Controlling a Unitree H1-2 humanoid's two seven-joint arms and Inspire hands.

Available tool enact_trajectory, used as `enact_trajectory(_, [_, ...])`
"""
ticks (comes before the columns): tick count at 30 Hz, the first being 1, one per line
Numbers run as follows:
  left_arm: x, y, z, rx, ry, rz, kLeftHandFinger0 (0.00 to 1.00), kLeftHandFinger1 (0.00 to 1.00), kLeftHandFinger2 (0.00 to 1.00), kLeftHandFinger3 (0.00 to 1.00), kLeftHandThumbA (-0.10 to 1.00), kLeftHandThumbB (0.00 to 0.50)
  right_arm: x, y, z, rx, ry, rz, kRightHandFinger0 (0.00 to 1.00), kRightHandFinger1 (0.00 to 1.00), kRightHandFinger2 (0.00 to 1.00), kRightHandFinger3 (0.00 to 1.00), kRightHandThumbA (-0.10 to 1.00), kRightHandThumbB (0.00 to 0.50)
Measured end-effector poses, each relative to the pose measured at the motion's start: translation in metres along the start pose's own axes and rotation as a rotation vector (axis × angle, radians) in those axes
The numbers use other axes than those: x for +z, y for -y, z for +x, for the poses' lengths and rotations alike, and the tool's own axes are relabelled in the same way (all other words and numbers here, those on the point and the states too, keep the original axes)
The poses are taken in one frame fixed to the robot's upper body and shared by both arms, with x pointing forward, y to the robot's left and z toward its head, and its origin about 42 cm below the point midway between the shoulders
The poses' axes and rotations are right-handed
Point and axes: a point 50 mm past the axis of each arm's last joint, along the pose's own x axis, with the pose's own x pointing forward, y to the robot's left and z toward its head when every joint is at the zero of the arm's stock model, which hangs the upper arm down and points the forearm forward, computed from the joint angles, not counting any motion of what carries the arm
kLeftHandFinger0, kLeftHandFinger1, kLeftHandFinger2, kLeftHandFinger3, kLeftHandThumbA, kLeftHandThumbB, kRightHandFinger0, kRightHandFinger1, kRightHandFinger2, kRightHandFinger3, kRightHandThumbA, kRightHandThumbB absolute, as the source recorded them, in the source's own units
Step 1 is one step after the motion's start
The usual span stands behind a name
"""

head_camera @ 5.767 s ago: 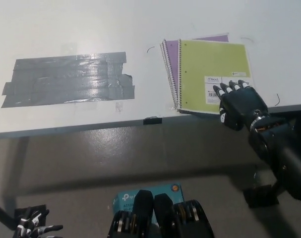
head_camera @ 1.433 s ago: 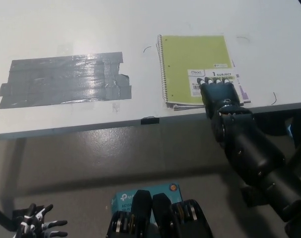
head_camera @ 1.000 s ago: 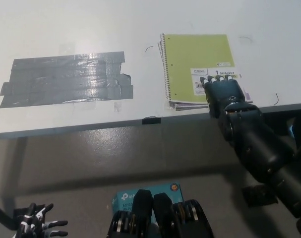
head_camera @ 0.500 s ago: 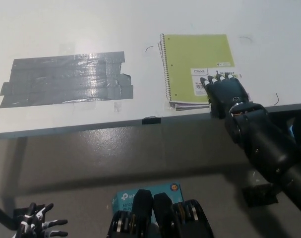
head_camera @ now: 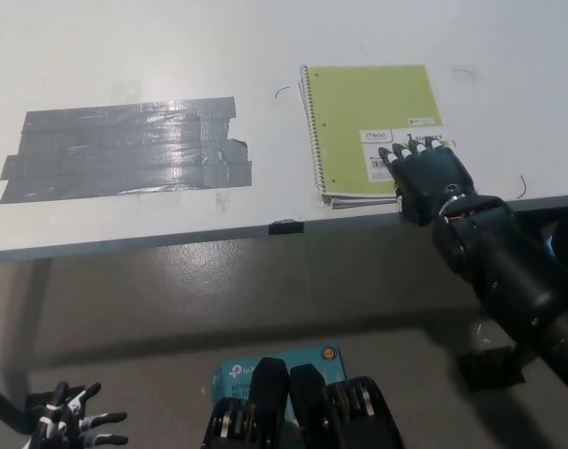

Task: The robot uses its right hand to align two notebooks stacked together until they are fully overlapped

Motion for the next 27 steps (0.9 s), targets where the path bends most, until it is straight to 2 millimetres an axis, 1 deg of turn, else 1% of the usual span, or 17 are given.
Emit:
enact_trajectory(2, [0.000, 0.000, 0.000, 0.000, 0.000, 0.000, 0.40, 0.61, 0.71, 1.00, 1.00, 0.500, -0.001, 0.000, 0.000, 0.001, 0.001, -0.003, 1.00, 1.00, 1.00, 1.00, 1.00, 0.500])
enact_trajectory(3, [0.000, 0.000, 0.000, 0.000, 0.000, 0.000, 0.37, 0.59, 0.67, 1.00, 1.00, 0.500, -0.001, 0.000, 0.000, 0.001, 0.001, -0.004, 1.00, 1.00, 1.00, 1.00, 1.00, 0.500])
enact_trajectory(6, [0.000, 0.000, 0.000, 0.001, 0.001, -0.001, 0.35, 0.59, 0.66, 1.00, 1.00, 0.500, -0.002, -0.001, 0.000, 0.002, 0.002, -0.007, 1.00, 1.00, 1.00, 1.00, 1.00, 0.500])
enact_trajectory(9, [0.000, 0.000, 0.000, 0.001, 0.001, -0.003, 0.36, 0.61, 0.67, 1.00, 1.00, 0.500, -0.003, -0.001, 0.000, 0.002, 0.001, -0.008, 1.00, 1.00, 1.00, 1.00, 1.00, 0.500])
enact_trajectory(10, [0.000, 0.000, 0.000, 0.001, 0.002, -0.003, 0.34, 0.60, 0.66, 1.00, 1.00, 0.500, -0.004, -0.001, -0.001, 0.001, 0.000, -0.008, 1.00, 1.00, 1.00, 1.00, 1.00, 0.500])
enact_trajectory(13, [0.000, -0.001, 0.000, 0.002, 0.002, -0.004, 0.34, 0.60, 0.67, 1.00, 1.00, 0.500, -0.007, -0.001, -0.001, 0.001, -0.005, -0.010, 1.00, 1.00, 1.00, 1.00, 1.00, 0.500])
enact_trajectory(14, [0.000, -0.001, 0.000, 0.002, 0.002, -0.004, 0.35, 0.60, 0.67, 1.00, 1.00, 0.500, -0.008, -0.001, -0.001, 0.002, -0.006, -0.011, 1.00, 1.00, 1.00, 1.00, 1.00, 0.500])
enact_trajectory(16, [0.000, -0.001, 0.000, 0.002, 0.002, -0.003, 0.40, 0.62, 0.68, 1.00, 1.00, 0.500, -0.009, -0.001, -0.001, 0.003, -0.007, -0.012, 1.00, 1.00, 1.00, 1.00, 1.00, 0.500])
enact_trajectory(17, [0.000, -0.001, 0.000, 0.003, 0.002, -0.003, 0.40, 0.62, 0.68, 1.00, 1.00, 0.500, -0.009, -0.001, -0.001, 0.003, -0.007, -0.013, 1.00, 1.00, 1.00, 1.00, 1.00, 0.500])
enact_trajectory(18, [0.000, -0.001, 0.000, 0.003, 0.002, -0.003, 0.40, 0.62, 0.68, 1.00, 1.00, 0.500, -0.009, -0.001, -0.001, 0.003, -0.007, -0.013, 1.00, 1.00, 1.00, 1.00, 1.00, 0.500])
enact_trajectory(19, [0.000, -0.001, 0.000, 0.003, 0.002, -0.003, 0.35, 0.60, 0.68, 1.00, 1.00, 0.500, -0.009, -0.001, -0.001, 0.003, -0.007, -0.013, 1.00, 1.00, 1.00, 1.00, 1.00, 0.500])
enact_trajectory(20, [0.000, -0.001, 0.000, 0.003, 0.002, -0.003, 0.34, 0.59, 0.67, 1.00, 1.00, 0.500, -0.010, -0.001, -0.001, 0.003, -0.007, -0.014, 1.00, 1.00, 1.00, 1.00, 1.00, 0.500])
enact_trajectory(21, [0.000, -0.001, 0.000, 0.003, 0.001, -0.003, 0.37, 0.60, 0.68, 1.00, 1.00, 0.500, -0.010, -0.001, -0.001, 0.003, -0.008, -0.018, 1.00, 1.00, 1.00, 1.00, 1.00, 0.500])
enact_trajectory(23, [0.000, -0.001, -0.001, 0.003, 0.000, -0.003, 0.40, 0.62, 0.68, 1.00, 1.00, 0.500, -0.010, -0.001, -0.001, 0.003, -0.009, -0.024, 1.00, 1.00, 1.00, 1.00, 1.00, 0.500])
enact_trajectory(27, [-0.001, -0.001, -0.001, 0.003, 0.000, -0.004, 0.36, 0.59, 0.67, 1.00, 1.00, 0.500, -0.013, -0.001, -0.001, 0.004, -0.012, -0.036, 1.00, 1.00, 1.00, 1.00, 1.00, 0.500])
